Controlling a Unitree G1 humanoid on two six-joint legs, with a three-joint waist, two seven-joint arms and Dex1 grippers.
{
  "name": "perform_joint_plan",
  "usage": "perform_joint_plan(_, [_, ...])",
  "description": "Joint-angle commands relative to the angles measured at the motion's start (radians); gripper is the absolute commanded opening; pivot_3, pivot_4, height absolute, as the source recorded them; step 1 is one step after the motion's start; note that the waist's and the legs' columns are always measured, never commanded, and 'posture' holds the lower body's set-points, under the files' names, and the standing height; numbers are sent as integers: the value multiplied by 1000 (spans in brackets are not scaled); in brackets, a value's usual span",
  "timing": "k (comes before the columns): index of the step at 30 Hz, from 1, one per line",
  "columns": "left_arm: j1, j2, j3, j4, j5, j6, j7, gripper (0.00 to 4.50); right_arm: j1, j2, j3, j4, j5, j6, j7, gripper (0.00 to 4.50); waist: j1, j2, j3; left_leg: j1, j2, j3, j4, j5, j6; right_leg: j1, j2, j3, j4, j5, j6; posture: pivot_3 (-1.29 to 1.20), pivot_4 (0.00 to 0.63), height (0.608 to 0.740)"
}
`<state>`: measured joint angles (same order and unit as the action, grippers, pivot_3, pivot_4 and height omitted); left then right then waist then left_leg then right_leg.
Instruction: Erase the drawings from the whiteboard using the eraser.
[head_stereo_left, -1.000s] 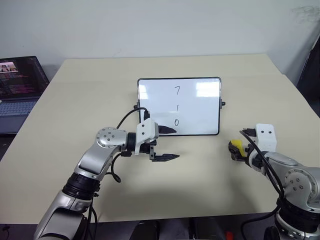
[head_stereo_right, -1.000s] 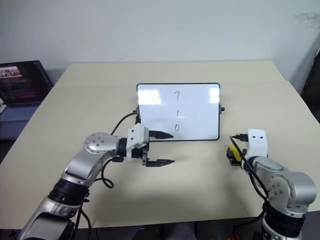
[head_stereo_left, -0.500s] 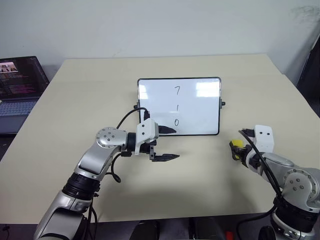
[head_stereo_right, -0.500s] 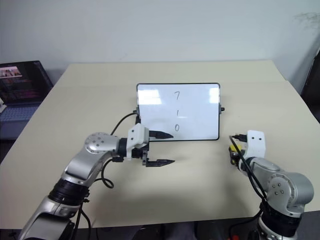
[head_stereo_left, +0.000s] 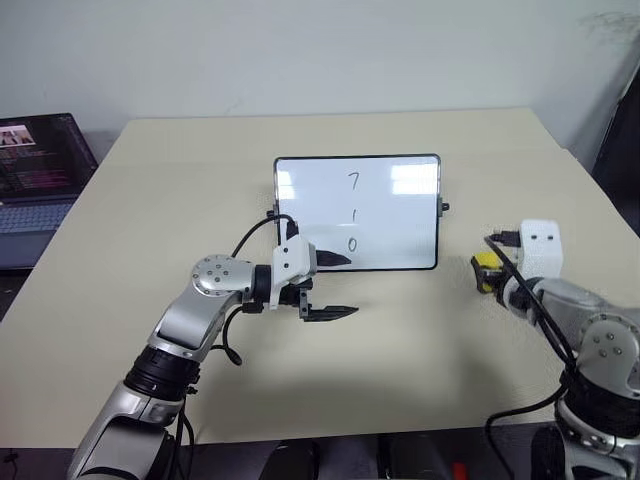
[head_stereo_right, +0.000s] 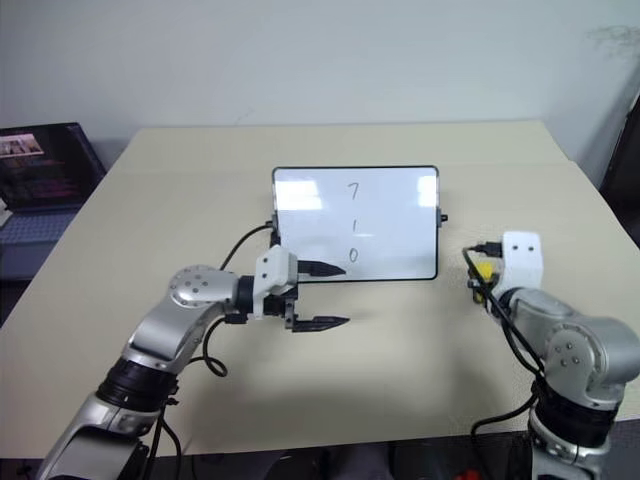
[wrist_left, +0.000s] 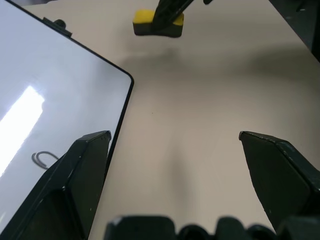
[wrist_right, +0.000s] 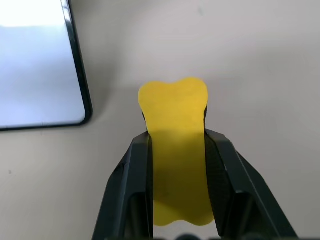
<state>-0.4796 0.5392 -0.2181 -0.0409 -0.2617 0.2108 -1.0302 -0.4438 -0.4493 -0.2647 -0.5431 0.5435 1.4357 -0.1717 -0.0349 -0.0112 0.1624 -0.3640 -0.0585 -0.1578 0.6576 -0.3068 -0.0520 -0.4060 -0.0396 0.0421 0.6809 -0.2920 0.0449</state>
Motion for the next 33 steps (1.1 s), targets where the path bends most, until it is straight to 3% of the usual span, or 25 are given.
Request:
perform_joint_plan(1, [7,-44,59,-12,27,6,132,4500,-37,-55,140,11,-115,-299,103,1049,-1,-1,-1,0,0,0,1,0,0,0,0,0,0,0,0,0,150,740])
perform_joint_plan(15, [79,-203,144,11,160,29,553,4500,-171,13,321,232,-344,-697,235,1049,2,-2,-1,-1,1,0,3,1,-2,0,-1,1,0,1,1,0,150,740])
perform_joint_plan(23, [73,-271,154,45,165,31,620,4500,-293,98,375,423,-432,-882,297,1049,2,-2,-1,-1,1,0,3,1,-3,0,-1,0,0,1,1,0,150,740])
perform_joint_plan(33, [40,-269,149,89,171,-10,612,4500,-373,207,411,684,-506,-1063,362,1049,2,-2,-1,-1,1,0,3,1,-3,0,-2,0,0,1,0,0,150,740])
